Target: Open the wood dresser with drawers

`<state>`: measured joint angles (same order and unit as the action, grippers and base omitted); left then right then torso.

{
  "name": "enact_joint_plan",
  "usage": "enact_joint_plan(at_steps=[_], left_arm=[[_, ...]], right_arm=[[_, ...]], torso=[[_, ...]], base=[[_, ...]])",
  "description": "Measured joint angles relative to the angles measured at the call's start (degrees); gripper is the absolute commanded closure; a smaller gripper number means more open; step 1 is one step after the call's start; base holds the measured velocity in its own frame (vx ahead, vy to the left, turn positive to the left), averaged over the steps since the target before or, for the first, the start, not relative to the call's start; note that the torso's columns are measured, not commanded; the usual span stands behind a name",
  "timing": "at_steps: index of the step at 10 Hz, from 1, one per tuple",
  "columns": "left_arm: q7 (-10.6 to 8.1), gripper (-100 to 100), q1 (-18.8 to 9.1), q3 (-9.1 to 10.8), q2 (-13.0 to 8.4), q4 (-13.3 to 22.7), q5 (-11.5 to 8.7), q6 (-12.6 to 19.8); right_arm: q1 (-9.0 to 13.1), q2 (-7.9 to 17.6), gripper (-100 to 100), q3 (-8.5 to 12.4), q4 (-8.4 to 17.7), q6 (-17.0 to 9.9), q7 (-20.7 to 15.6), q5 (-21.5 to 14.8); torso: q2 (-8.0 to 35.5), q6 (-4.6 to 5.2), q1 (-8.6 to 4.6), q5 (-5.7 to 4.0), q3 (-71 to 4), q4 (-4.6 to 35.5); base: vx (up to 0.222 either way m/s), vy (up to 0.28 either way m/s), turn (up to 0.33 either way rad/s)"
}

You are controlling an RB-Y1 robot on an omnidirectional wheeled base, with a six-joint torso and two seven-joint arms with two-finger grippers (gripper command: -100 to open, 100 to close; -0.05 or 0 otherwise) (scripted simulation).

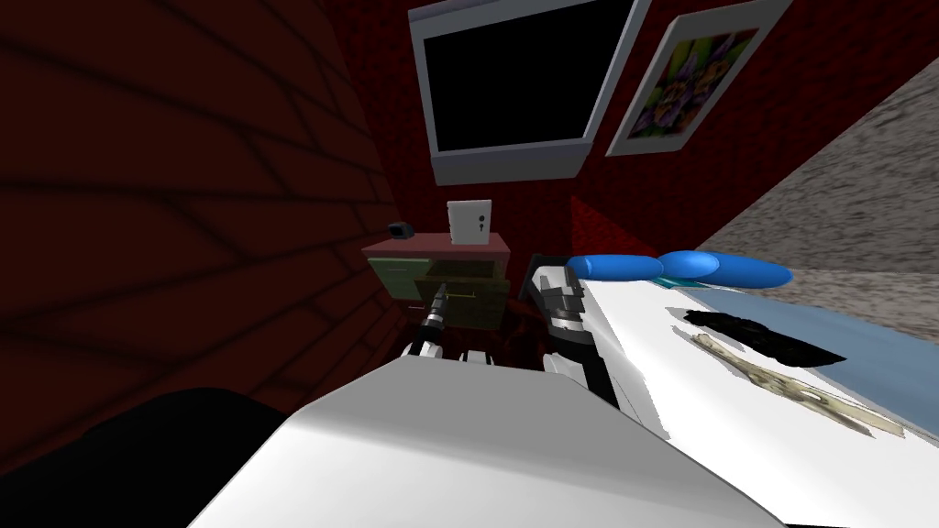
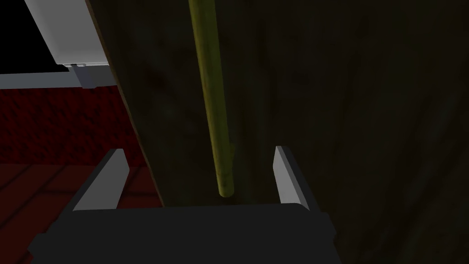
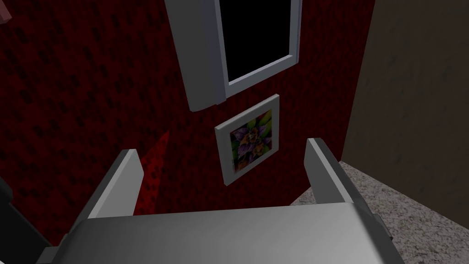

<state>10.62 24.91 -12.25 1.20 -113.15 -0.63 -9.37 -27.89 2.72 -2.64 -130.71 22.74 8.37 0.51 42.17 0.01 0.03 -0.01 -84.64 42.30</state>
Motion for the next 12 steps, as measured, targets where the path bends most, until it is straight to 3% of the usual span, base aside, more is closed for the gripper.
enact_joint_plan(at_steps=[6, 7, 12], left_arm=[[1.23, -100, 4.7, -3.05, -0.3, -9.8, -0.1, 6.0], [1.24, 0, 4.7, -3.09, -0.3, -10.0, -0.1, 6.2], [1.24, 0, 4.8, -3.07, -0.3, -9.8, -0.1, 6.3]], right_arm=[[0.0, 0.0, 0, 0.0, 0.0, 0.0, 0.0, 0.0], [0.0, 0.0, 0, 0.0, 0.0, 0.0, 0.0, 0.0], [0.0, 0.0, 0, 0.0, 0.0, 0.0, 0.0, 0.0]], torso=[[0.2, -0.05, -0.04, -0.05, 0.1, 0.1], [0.3, -0.03, -0.05, -0.02, 0.2, 0.1], [0.1, -0.01, -0.04, 0.00, 0.1, 0.0]], base=[[0.032, 0.004, 0.018], [0.005, 0.000, -0.001], [0.000, 0.000, 0.000]])
